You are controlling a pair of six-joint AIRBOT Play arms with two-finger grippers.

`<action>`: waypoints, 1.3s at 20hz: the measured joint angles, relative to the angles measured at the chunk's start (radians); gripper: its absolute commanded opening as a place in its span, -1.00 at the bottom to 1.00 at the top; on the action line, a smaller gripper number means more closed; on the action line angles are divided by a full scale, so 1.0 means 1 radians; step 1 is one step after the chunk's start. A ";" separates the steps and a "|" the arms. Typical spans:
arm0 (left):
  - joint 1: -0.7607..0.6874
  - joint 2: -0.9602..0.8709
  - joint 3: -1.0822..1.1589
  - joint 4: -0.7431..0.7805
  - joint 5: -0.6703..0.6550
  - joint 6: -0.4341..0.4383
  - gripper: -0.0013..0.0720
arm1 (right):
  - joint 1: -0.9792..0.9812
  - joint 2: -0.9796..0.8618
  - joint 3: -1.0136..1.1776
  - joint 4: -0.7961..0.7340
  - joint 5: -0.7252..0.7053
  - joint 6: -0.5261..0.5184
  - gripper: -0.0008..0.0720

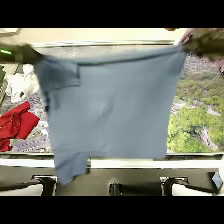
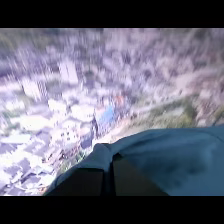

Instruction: Fold the clothes and pants, and hang the long-sleeved shirts on hangers.

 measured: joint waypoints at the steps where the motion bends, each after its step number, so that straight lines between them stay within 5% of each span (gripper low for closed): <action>1: -0.016 -0.082 0.000 -0.002 0.019 0.008 -0.90 | 0.008 -0.078 -0.003 0.000 0.000 -0.004 -0.89; 7: -0.072 -0.416 0.002 -0.009 0.178 0.025 -0.78 | 0.061 -0.436 -0.008 0.009 -0.117 -0.030 -0.89; 8: -0.077 -0.446 0.002 -0.012 0.196 0.027 -0.32 | 0.064 -0.469 -0.008 0.013 -0.137 -0.017 -0.87; 9: -0.080 -0.466 0.002 -0.014 0.206 0.027 0.45 | 0.068 -0.496 -0.008 0.015 -0.150 -0.002 -0.63; 10: -0.082 -0.482 0.003 -0.014 0.215 0.018 0.99 | 0.069 -0.515 -0.008 0.017 -0.158 0.008 -0.18; 11: -0.080 -0.491 0.005 -0.016 0.220 0.000 0.99 | 0.071 -0.527 -0.008 0.020 -0.159 0.015 0.12; 14: -0.050 -0.497 0.043 -0.016 0.182 -0.057 0.99 | 0.068 -0.530 -0.008 0.015 -0.105 0.040 0.35; 21: 0.130 -0.344 0.054 0.098 -0.126 -0.093 0.99 | -0.054 -0.360 -0.043 -0.135 0.166 -0.084 0.33; 26: 0.262 -0.101 -0.283 0.147 -0.206 -0.091 0.99 | -0.222 -0.165 -0.375 -0.134 0.216 -0.181 0.34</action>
